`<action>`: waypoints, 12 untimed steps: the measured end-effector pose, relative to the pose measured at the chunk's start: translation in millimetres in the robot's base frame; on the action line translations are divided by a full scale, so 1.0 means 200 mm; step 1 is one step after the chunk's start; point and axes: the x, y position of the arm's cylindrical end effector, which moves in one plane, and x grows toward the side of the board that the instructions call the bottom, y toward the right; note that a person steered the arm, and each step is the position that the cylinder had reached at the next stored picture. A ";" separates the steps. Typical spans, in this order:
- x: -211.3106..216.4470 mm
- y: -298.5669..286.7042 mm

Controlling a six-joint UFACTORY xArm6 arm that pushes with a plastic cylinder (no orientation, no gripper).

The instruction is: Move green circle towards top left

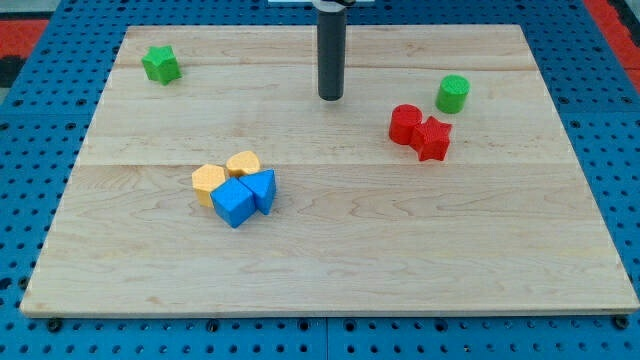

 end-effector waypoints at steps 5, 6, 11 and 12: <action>0.27 1.37; 0.07 1.46; 0.09 0.69; 0.08 0.70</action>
